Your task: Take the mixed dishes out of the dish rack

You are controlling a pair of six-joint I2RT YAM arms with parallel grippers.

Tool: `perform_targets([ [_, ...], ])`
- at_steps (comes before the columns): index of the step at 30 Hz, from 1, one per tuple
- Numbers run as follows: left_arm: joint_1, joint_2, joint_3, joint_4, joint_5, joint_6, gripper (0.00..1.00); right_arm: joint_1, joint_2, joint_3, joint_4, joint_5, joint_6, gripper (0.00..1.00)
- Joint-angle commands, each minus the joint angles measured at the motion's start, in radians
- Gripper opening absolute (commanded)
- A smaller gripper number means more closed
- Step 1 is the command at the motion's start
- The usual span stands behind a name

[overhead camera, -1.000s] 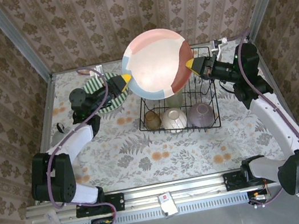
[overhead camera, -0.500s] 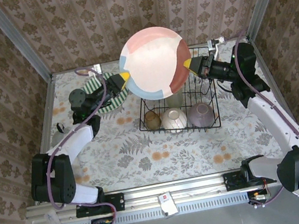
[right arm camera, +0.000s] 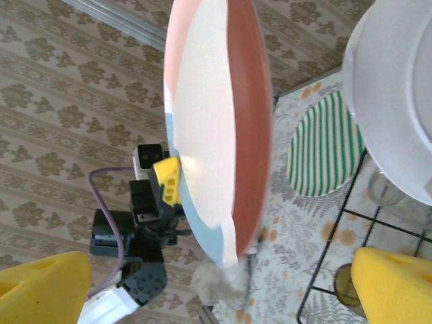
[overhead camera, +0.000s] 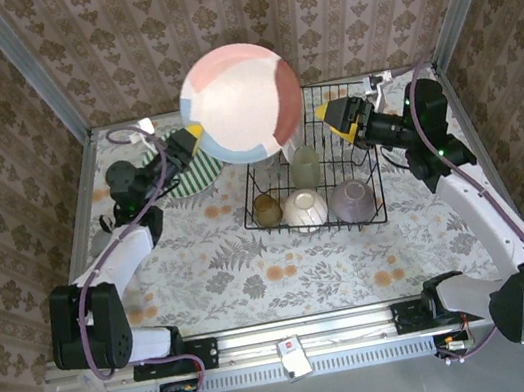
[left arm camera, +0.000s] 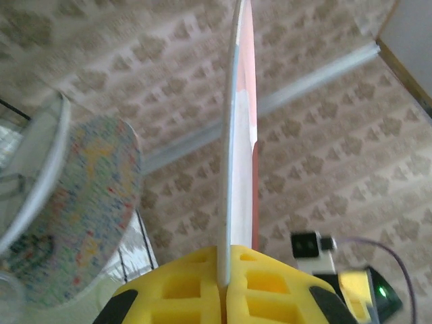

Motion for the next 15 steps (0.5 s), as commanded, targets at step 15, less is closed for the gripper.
perform_targets([
  [15,0.395,0.132,-0.026,-0.105,-0.062,0.061,0.00,0.038,-0.131,-0.014,-0.352,0.385,-0.157,1.00],
])
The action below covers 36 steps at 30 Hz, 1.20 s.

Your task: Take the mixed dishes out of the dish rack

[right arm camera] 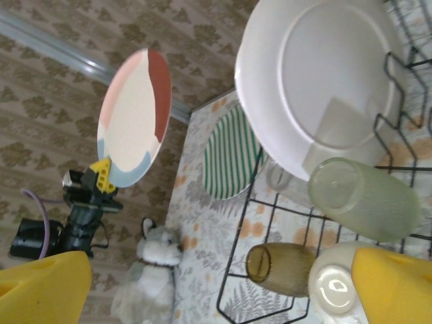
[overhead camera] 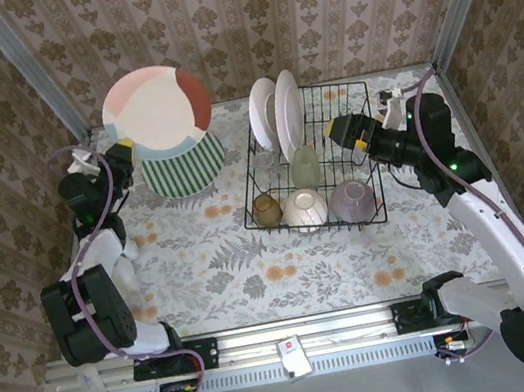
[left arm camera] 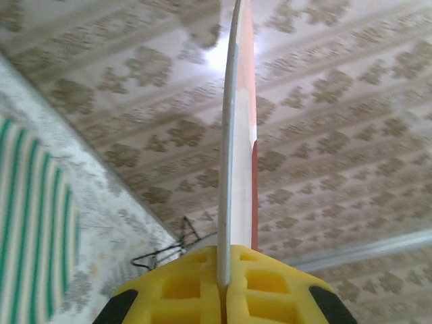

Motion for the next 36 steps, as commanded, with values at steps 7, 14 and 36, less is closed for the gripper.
perform_targets([
  [7,0.024,0.180,0.043,-0.008,0.003,0.064,0.00,0.004,-0.013,-0.043,0.015,0.037,-0.010,1.00],
  [14,0.031,0.322,0.061,0.008,0.021,0.066,0.00,0.007,-0.012,-0.051,-0.001,0.017,-0.035,1.00],
  [36,-0.013,0.451,0.117,-0.053,0.003,0.100,0.00,0.009,-0.011,-0.066,0.001,0.024,-0.061,1.00],
])
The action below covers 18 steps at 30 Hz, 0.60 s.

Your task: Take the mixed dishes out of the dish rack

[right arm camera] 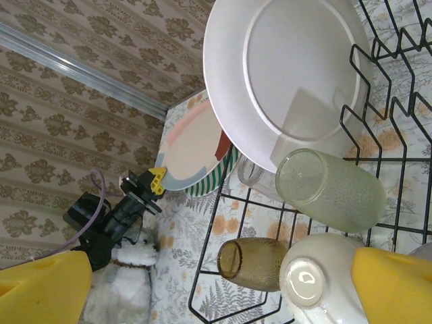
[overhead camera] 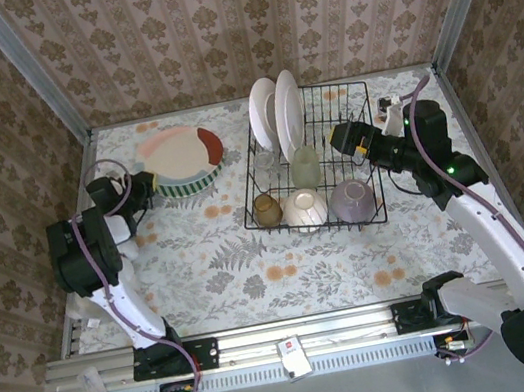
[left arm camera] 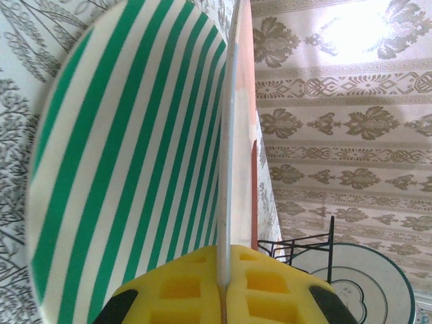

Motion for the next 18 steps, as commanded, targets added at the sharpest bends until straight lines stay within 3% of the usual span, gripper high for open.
perform_targets([
  [1,-0.005,-0.007,0.033,-0.009,0.001,0.039,0.00,0.005,-0.007,-0.018,0.003,-0.002,-0.020,1.00],
  [9,-0.003,0.003,0.043,-0.054,-0.031,0.066,0.04,0.005,-0.009,-0.024,-0.008,0.010,-0.027,1.00],
  [18,-0.006,0.000,0.068,-0.124,-0.026,0.105,0.34,0.006,-0.012,-0.030,-0.016,0.019,-0.032,1.00],
])
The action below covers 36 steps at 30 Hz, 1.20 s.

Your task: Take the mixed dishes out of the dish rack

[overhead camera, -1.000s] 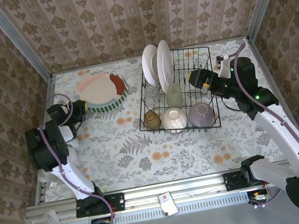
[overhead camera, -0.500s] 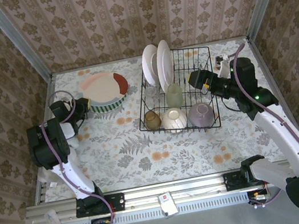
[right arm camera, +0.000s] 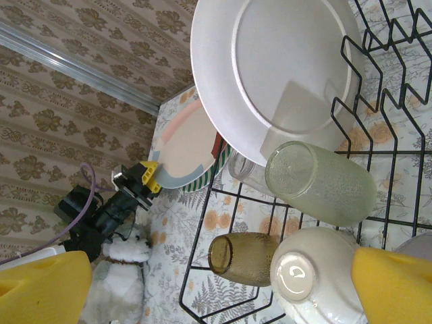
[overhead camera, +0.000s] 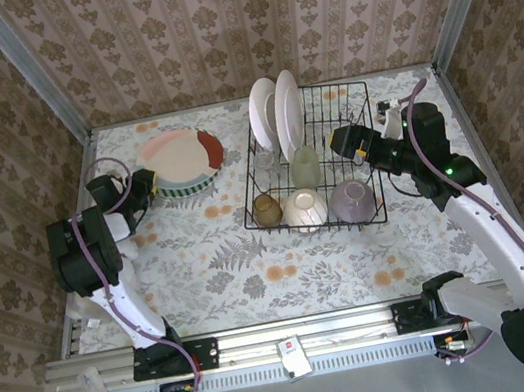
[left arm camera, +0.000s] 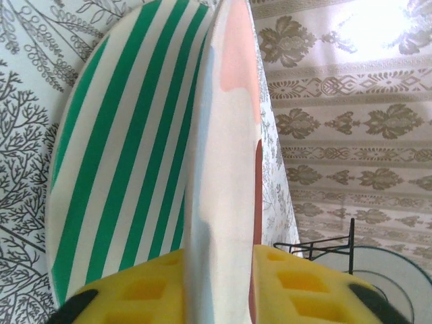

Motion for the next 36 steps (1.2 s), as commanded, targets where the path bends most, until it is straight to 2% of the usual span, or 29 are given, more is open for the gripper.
perform_targets([
  [1,-0.005,0.000,0.049,-0.057,0.002,0.046,0.39,0.005,-0.013,-0.011,-0.010,0.014,-0.021,1.00],
  [12,-0.031,-0.038,0.158,-0.388,-0.048,0.162,0.66,0.005,-0.022,-0.019,-0.014,0.019,-0.017,1.00],
  [15,-0.033,-0.044,0.173,-0.442,-0.064,0.173,0.78,0.005,-0.024,-0.020,-0.016,0.020,-0.019,1.00],
  [20,-0.035,-0.062,0.195,-0.522,-0.093,0.210,0.87,0.005,-0.024,-0.019,-0.021,0.026,-0.022,1.00],
  [25,-0.038,-0.087,0.249,-0.660,-0.141,0.290,1.00,0.006,-0.024,-0.015,-0.030,0.032,-0.029,1.00],
  [32,-0.049,-0.135,0.347,-0.905,-0.241,0.409,1.00,0.005,-0.020,-0.012,-0.041,0.040,-0.034,1.00],
  [36,-0.135,-0.225,0.384,-1.032,-0.359,0.536,1.00,0.005,-0.016,-0.004,-0.061,0.066,-0.049,1.00],
])
